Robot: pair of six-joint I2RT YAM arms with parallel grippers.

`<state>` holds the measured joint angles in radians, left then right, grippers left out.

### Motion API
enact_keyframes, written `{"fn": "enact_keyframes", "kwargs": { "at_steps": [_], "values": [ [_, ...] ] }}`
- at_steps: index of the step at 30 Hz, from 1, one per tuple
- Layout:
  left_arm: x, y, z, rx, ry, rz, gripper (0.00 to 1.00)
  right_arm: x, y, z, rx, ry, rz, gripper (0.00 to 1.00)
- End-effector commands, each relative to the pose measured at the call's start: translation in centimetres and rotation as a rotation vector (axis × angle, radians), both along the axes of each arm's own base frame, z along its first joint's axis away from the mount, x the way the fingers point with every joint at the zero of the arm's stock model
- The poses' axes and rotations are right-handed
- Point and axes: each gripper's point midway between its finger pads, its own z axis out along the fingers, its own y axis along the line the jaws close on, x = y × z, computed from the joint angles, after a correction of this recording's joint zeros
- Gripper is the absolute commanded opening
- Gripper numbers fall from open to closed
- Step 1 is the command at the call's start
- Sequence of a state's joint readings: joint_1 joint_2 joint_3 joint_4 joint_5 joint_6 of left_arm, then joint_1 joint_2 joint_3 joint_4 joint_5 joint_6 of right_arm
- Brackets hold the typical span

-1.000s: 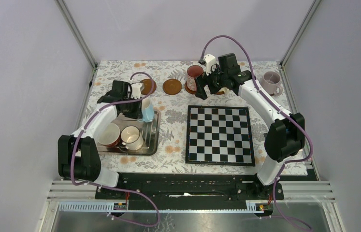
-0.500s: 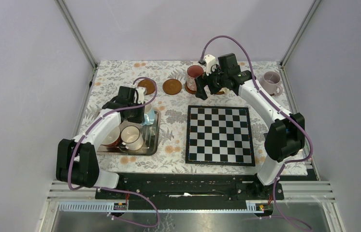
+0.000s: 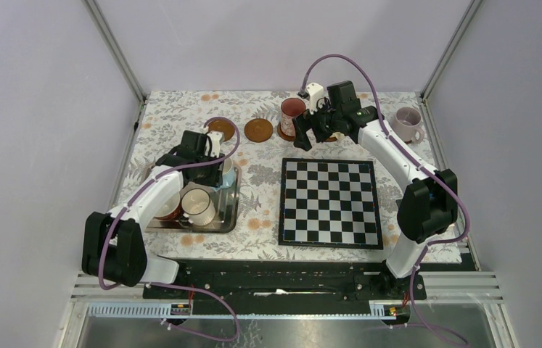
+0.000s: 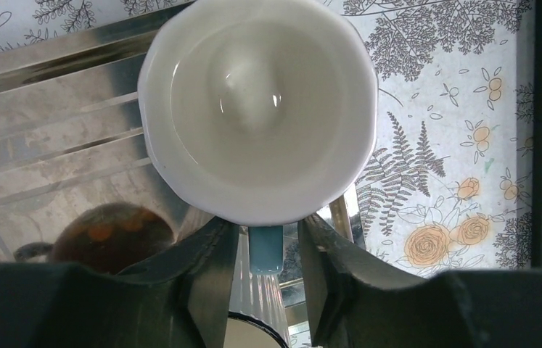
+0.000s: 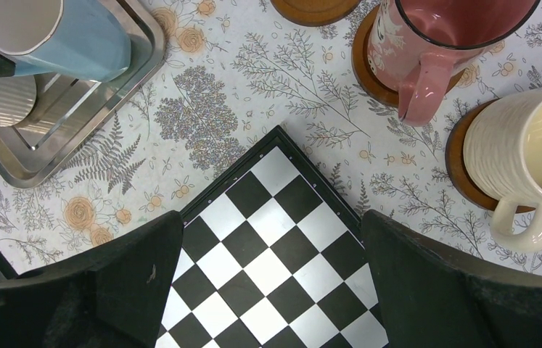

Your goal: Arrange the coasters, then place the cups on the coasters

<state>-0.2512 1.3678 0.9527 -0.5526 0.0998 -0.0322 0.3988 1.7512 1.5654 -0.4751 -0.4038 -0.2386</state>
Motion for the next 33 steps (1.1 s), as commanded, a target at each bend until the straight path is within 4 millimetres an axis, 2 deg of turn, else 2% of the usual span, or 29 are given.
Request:
{"fn": "enact_keyframes", "kwargs": {
  "at_steps": [1, 6, 17, 24, 26, 30, 33],
  "values": [
    [0.3, -0.3, 1.7, -0.01, -0.041, 0.002, 0.43, -0.2, -0.4, 2.4, 0.022, -0.051, -0.011, 1.0],
    [-1.1, -0.6, 1.7, -0.01, -0.001, -0.026, 0.52, -0.3, -0.4, 2.6, 0.023, -0.056, -0.011, 1.0],
    [-3.1, -3.1, 2.0, -0.085, 0.03, -0.148, 0.54, -0.4, -0.1, 2.2, 0.037, -0.032, -0.003, 1.0],
    [-3.0, -4.5, 1.8, -0.125, 0.05, -0.185, 0.53, -0.7, 0.2, 1.5, 0.049, 0.01, -0.004, 1.0],
    [-2.8, -5.0, 2.1, -0.149, 0.042, -0.197, 0.56, -0.9, 0.4, 1.3, 0.056, 0.023, -0.003, 1.0],
    [-2.0, -5.5, 3.2, -0.168, 0.01, -0.205, 0.63, -1.1, 0.8, 1.1, 0.07, 0.046, 0.002, 1.0],
    [-1.5, -5.5, 5.0, -0.179, -0.042, -0.204, 0.69, -1.4, 1.4, 1.1, 0.074, 0.058, 0.007, 1.0]
  ]
}}
